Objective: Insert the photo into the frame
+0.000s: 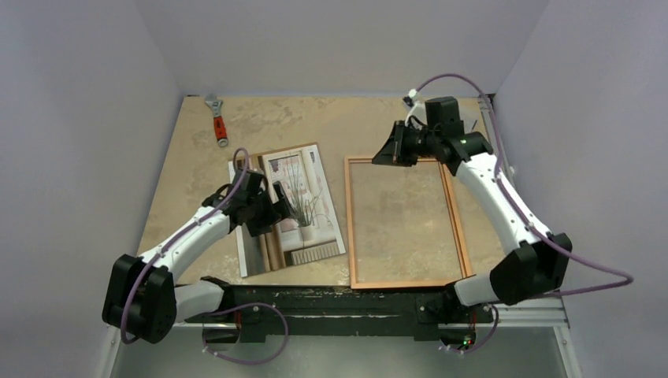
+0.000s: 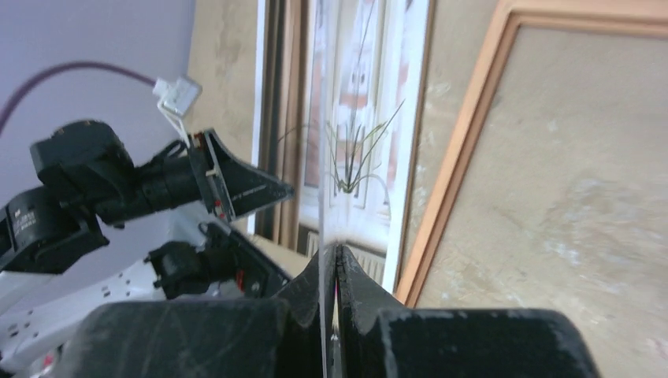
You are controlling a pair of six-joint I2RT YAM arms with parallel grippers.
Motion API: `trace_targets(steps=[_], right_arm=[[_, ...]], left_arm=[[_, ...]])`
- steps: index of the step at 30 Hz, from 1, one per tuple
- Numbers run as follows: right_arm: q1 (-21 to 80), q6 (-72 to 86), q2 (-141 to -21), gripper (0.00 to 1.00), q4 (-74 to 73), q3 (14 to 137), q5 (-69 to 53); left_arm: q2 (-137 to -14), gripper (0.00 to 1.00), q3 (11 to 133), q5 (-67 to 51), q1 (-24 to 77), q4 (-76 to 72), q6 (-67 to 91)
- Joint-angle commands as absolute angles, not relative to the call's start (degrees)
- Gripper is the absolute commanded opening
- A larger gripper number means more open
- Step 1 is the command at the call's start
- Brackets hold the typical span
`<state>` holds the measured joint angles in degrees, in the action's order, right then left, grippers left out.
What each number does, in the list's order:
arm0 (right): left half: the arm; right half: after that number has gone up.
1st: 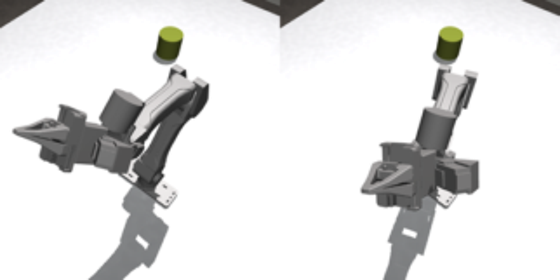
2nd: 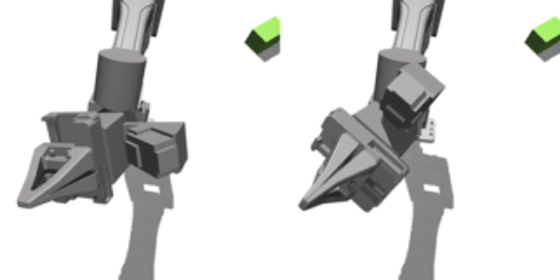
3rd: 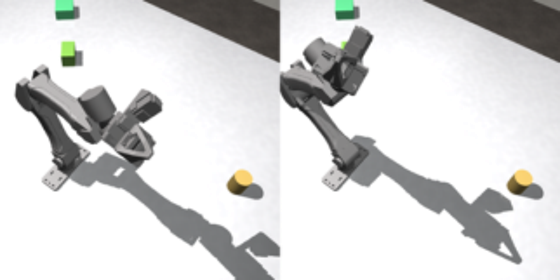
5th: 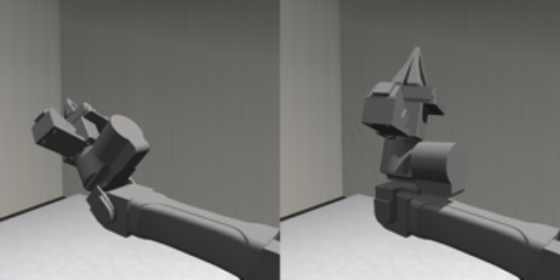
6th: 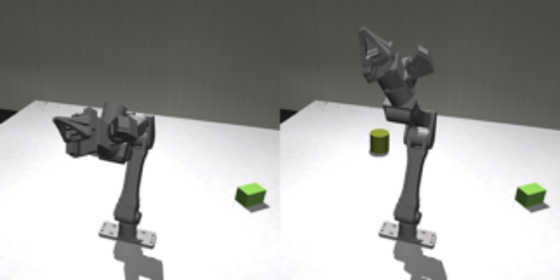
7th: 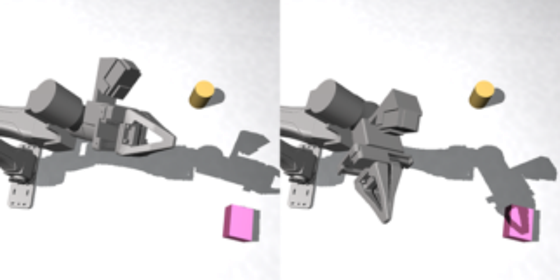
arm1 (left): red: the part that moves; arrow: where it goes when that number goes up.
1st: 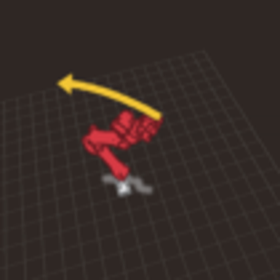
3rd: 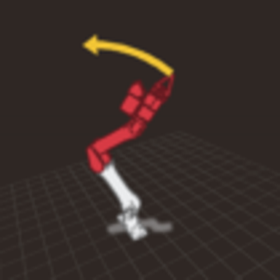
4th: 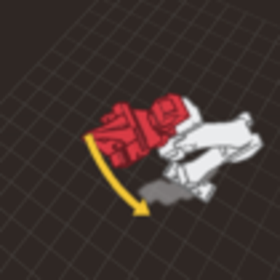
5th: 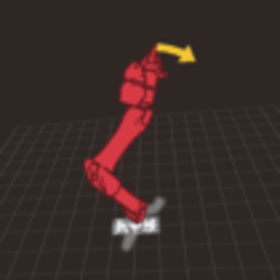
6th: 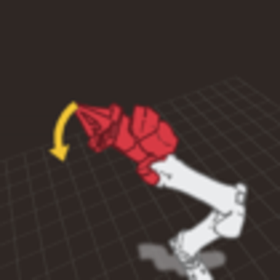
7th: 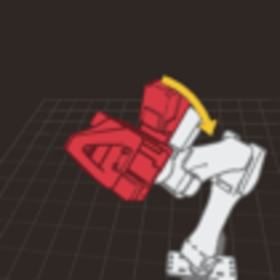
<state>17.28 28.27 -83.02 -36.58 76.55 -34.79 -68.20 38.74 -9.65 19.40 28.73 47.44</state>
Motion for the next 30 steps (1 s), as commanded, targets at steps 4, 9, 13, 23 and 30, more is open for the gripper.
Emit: trace_targets(steps=[4,9,13,23,30], right_arm=[[17.05,29.18,-70.72,0.0,-43.97,87.43,-10.95],[17.04,28.84,-65.87,0.0,-46.41,90.93,-0.49],[17.05,27.59,-62.75,0.0,-47.68,92.79,8.08],[17.01,24.41,-61.85,0.0,-50.26,97.23,16.64],[17.05,24.44,-61.34,0.0,-49.57,95.7,15.71]], left_arm=[[-70.89,0.9,44.02,-7.29,27.22,26.23,51.06],[-80.95,0.88,52.43,-5.14,35.94,25.25,52.34],[-90.44,0.86,62.4,-3.09,43.15,27.02,52.15],[-111.4,0.71,85.5,6.19,52.2,41.84,51.09],[-115.01,0.58,85.96,6.85,52.56,42.08,51.62]])
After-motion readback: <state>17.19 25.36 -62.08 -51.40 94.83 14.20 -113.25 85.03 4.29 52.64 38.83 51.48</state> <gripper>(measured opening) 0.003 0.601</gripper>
